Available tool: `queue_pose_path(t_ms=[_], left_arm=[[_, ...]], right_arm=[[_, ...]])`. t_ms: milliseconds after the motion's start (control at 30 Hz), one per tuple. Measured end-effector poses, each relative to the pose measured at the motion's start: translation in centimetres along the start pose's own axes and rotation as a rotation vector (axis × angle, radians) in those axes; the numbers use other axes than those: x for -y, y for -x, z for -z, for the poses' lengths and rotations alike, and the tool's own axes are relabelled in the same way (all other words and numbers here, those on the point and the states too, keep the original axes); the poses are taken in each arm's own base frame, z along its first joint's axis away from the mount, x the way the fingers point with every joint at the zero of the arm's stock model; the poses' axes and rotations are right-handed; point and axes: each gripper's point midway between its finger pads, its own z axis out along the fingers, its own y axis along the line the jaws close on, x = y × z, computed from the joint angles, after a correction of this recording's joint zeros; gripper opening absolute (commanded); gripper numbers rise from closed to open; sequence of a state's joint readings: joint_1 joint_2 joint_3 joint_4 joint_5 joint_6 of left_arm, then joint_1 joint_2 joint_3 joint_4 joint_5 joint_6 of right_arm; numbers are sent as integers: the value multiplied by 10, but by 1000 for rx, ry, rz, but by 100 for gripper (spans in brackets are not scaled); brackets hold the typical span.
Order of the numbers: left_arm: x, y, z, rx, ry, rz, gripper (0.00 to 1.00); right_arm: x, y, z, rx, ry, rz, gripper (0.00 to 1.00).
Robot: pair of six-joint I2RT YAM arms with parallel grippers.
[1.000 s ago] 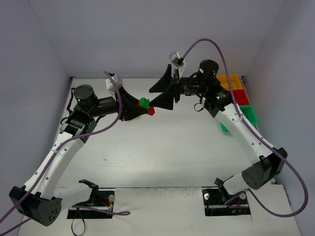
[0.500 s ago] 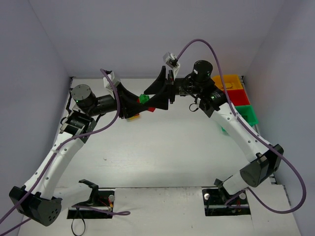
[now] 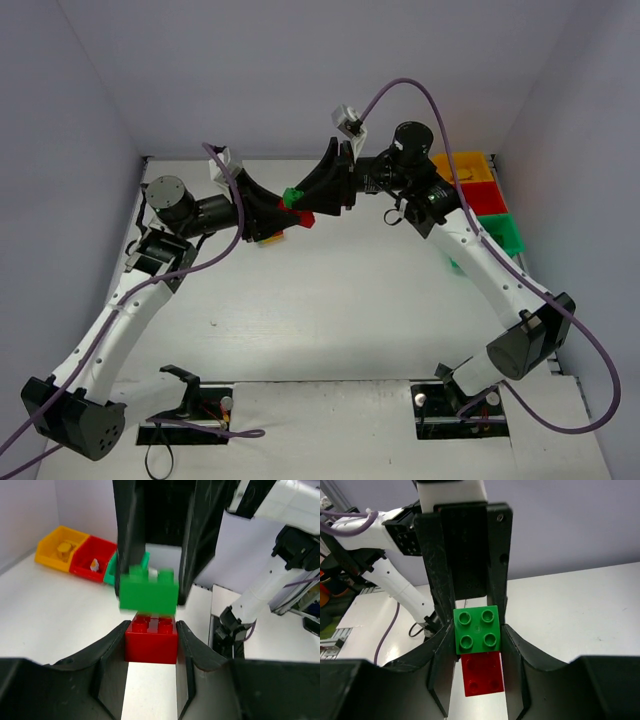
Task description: Sort the legos into containers by color
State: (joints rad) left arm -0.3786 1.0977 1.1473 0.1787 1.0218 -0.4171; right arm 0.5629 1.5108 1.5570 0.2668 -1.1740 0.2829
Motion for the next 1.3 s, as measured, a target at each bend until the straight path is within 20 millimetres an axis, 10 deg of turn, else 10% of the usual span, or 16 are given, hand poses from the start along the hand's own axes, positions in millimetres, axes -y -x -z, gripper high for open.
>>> queue_pose_path(t_ms=[333,500,667,833,1167,1300], left_arm=[[-13,-56,4,-87,28,128,0],[-13,-55,5,-80,38,122,0],[-13,-57,9,-70,63,122,0],[-16,-66,12,-72,89,143,0],[-22,-76,15,-74,133,177,0],[-24,-76,15,-68,146,182,0]], right_arm=[[52,30,70,77,-246,58,0],[117,23,167,127,-739,46,0],[182,-65,334,116,-1441,-192,0],[185,-175,447,51,-1857,-512,5],[194,-254,484,-54,-2028,-723,73],[195,-255,481,-55,-2011,-729,77]])
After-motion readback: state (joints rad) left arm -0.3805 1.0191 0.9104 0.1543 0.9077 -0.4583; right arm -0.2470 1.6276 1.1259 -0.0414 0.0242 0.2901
